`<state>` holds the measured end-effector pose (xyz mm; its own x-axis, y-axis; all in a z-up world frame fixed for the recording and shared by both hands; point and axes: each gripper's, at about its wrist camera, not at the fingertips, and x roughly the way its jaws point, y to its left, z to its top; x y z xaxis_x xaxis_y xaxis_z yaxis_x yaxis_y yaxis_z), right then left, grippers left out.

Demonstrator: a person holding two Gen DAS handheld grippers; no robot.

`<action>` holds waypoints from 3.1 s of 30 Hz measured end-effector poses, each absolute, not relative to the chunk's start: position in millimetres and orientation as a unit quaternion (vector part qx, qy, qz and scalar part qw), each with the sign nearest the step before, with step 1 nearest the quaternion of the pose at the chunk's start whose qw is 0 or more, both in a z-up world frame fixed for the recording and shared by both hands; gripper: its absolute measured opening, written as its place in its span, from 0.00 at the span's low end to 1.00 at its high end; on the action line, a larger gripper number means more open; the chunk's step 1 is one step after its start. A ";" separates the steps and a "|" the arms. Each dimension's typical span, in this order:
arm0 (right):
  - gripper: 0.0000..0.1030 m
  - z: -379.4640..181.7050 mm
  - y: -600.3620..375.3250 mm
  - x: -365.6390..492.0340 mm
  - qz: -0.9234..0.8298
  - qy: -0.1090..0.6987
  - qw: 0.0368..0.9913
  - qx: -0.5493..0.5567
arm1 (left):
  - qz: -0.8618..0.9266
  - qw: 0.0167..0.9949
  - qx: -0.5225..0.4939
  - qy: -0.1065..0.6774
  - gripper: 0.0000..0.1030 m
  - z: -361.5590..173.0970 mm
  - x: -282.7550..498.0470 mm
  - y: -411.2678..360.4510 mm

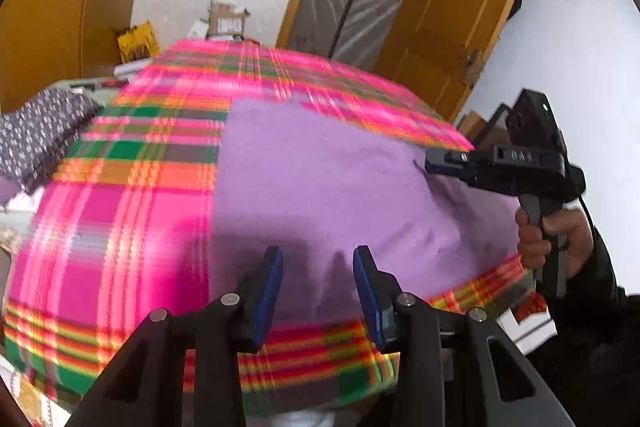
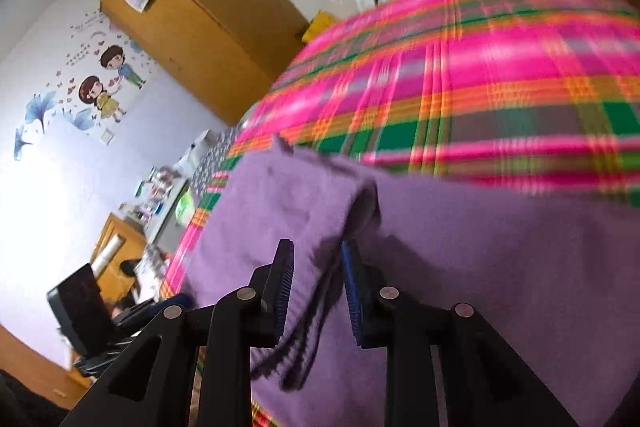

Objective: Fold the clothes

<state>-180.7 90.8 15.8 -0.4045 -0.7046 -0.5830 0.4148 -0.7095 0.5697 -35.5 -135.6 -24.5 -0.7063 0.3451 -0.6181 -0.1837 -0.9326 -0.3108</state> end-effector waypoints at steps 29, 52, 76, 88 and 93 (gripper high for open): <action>0.23 10.8 37.6 -205.4 -0.833 -0.072 0.358 0.416 | 0.908 0.187 -0.361 -0.103 0.34 -23.4 -51.7 -106.5; 0.21 5.1 51.4 -204.3 -0.843 -0.063 0.340 0.412 | 0.900 0.218 -0.367 -0.086 0.34 -23.0 -51.7 -82.0; 0.26 -1.3 68.0 -128.8 -0.842 -0.029 0.382 0.380 | 0.910 0.169 -0.365 -0.103 0.34 -32.1 -34.1 -99.5; 0.26 -8.4 73.6 -113.6 -0.843 -0.016 0.377 0.382 | 0.911 0.143 -0.371 -0.113 0.34 -34.7 -35.2 -112.1; 0.26 -11.5 90.1 -112.6 -0.851 -0.026 0.357 0.385 | 0.911 0.161 -0.365 -0.104 0.34 -28.5 -43.7 -95.5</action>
<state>-112.6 90.1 -11.5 -0.4485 -0.6273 -0.6367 0.5878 -0.7436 0.3186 -43.7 -95.5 -28.5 -0.6821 0.3692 -0.6312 -0.2177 -0.9266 -0.3067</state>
